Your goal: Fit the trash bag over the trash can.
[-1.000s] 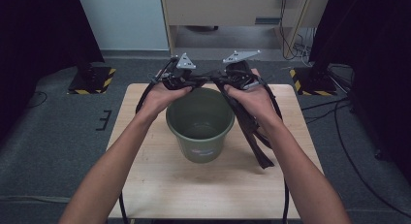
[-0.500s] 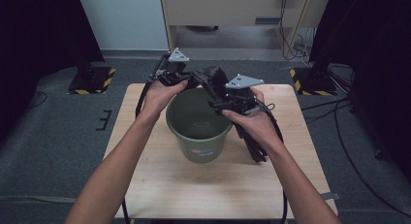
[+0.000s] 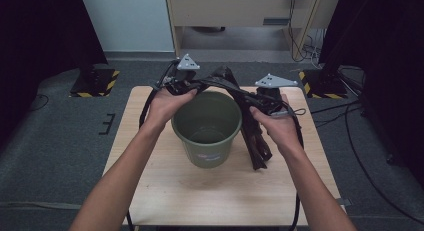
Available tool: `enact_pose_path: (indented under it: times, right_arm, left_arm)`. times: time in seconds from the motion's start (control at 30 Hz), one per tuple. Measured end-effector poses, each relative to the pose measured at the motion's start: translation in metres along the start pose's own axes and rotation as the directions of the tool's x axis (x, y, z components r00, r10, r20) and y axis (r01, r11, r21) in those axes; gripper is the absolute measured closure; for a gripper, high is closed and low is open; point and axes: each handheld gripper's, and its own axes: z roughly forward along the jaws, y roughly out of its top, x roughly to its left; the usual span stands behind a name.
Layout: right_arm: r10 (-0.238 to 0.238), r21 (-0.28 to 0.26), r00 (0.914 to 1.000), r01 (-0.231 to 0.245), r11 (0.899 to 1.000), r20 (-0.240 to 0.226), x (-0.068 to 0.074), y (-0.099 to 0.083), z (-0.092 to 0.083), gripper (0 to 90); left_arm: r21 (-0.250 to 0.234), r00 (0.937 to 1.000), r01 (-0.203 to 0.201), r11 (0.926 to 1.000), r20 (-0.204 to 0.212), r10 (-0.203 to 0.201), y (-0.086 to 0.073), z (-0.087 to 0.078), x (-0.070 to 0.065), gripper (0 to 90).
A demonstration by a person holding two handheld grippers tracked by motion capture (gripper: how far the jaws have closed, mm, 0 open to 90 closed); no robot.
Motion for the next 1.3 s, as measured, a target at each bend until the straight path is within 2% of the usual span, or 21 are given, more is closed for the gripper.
enact_pose_path:
  times: [0.1, 0.23, 0.27, 0.3, 0.37, 0.47, 0.6, 0.67, 0.73, 0.77, 0.87, 0.9, 0.97, 1.07, 1.17, 1.23, 1.27, 1.3]
  right_arm:
    - [0.006, -0.007, 0.9999, -0.006, 1.000, 0.008, 0.000, 0.009, -0.014, 90.0]
    - [-0.009, -0.019, 0.9993, 0.010, 1.000, 0.037, 0.005, 0.022, -0.034, 90.0]
    - [-0.009, -0.019, 0.9993, 0.010, 1.000, 0.037, 0.005, 0.022, -0.034, 90.0]
    - [-0.013, -0.031, 0.9988, 0.014, 0.999, 0.047, 0.007, 0.026, -0.043, 90.0]
    - [-0.018, -0.036, 0.9985, 0.020, 0.999, 0.052, 0.009, 0.028, -0.047, 90.0]
    - [-0.027, -0.034, 0.9981, 0.029, 0.999, 0.056, 0.010, 0.028, -0.049, 90.0]
    - [-0.053, -0.006, 0.9969, 0.053, 0.999, 0.058, 0.012, 0.026, -0.041, 90.0]
    - [-0.060, 0.006, 0.9963, 0.060, 0.998, 0.061, 0.013, 0.025, -0.037, 90.0]
    - [-0.069, 0.023, 0.9949, 0.067, 0.997, 0.073, 0.013, 0.023, -0.034, 90.0]
    - [-0.074, 0.036, 0.9941, 0.071, 0.997, 0.079, 0.014, 0.022, -0.033, 90.0]
    - [-0.088, 0.060, 0.9916, 0.082, 0.995, 0.096, 0.014, 0.021, -0.028, 90.0]
    - [-0.088, 0.068, 0.9913, 0.082, 0.994, 0.098, 0.014, 0.020, -0.026, 90.0]
    - [-0.093, 0.085, 0.9907, 0.085, 0.993, 0.099, 0.015, 0.017, -0.020, 90.0]
    - [-0.098, 0.108, 0.9907, 0.088, 0.990, 0.095, 0.017, 0.009, -0.009, 90.0]
    - [-0.100, 0.118, 0.9923, 0.091, 0.989, 0.073, 0.020, 0.002, 0.002, 89.7]
    - [-0.102, 0.123, 0.9929, 0.094, 0.988, 0.061, 0.021, -0.002, 0.008, 89.1]
    - [-0.102, 0.123, 0.9929, 0.094, 0.988, 0.061, 0.021, -0.002, 0.008, 89.1]
    - [-0.098, 0.124, 0.9939, 0.091, 0.988, 0.050, 0.022, -0.005, 0.013, 87.2]
  left_arm:
    - [-0.003, 1.0000, -0.002, 1.0000, 0.004, 0.002, -0.002, -0.004, -0.013, 85.4]
    - [-0.017, 0.9998, -0.017, 0.9997, 0.014, 0.017, -0.003, -0.011, -0.033, 84.3]
    - [-0.017, 0.9998, -0.017, 0.9997, 0.014, 0.017, -0.003, -0.011, -0.033, 84.4]
    - [-0.015, 0.9990, -0.039, 0.9991, 0.020, 0.039, -0.003, -0.013, -0.043, 84.6]
    - [-0.018, 0.9982, -0.052, 0.9985, 0.030, 0.052, -0.003, -0.015, -0.050, 85.2]
    - [-0.014, 0.9974, -0.061, 0.9980, 0.037, 0.062, -0.005, -0.013, -0.054, 86.3]
    - [0.026, 0.9979, -0.052, 0.9983, 0.041, 0.051, -0.017, -0.001, -0.051, 84.9]
    - [0.026, 0.9989, -0.036, 0.9990, 0.030, 0.035, -0.021, 0.004, -0.047, 77.4]
    - [0.023, 0.9997, -0.020, 0.9995, 0.010, 0.020, -0.024, 0.006, -0.045, 55.3]
    - [0.026, 0.9996, -0.027, 0.9993, 0.008, 0.027, -0.025, 0.004, -0.044, 41.6]
    - [0.001, 0.9991, -0.042, 0.9991, 0.003, 0.042, -0.027, 0.001, -0.045, 28.0]
    - [-0.005, 0.9979, -0.064, 0.9979, 0.014, 0.064, -0.028, -0.001, -0.047, 24.6]
    - [-0.005, 0.9968, -0.080, 0.9968, 0.010, 0.080, -0.028, -0.002, -0.049, 23.4]
    - [-0.005, 0.9970, -0.074, 0.9972, 0.022, 0.074, -0.029, 0.000, -0.050, 24.0]
    - [0.009, 0.9963, -0.075, 0.9971, 0.042, 0.075, -0.029, 0.016, -0.048, 28.6]
    - [0.020, 0.9935, -0.106, 0.9942, 0.043, 0.105, -0.030, 0.024, -0.049, 38.4]
    - [0.020, 0.9935, -0.106, 0.9942, 0.043, 0.105, -0.030, 0.024, -0.049, 41.1]
    - [0.042, 0.9926, -0.116, 0.9924, 0.041, 0.114, -0.031, 0.030, -0.048, 51.0]
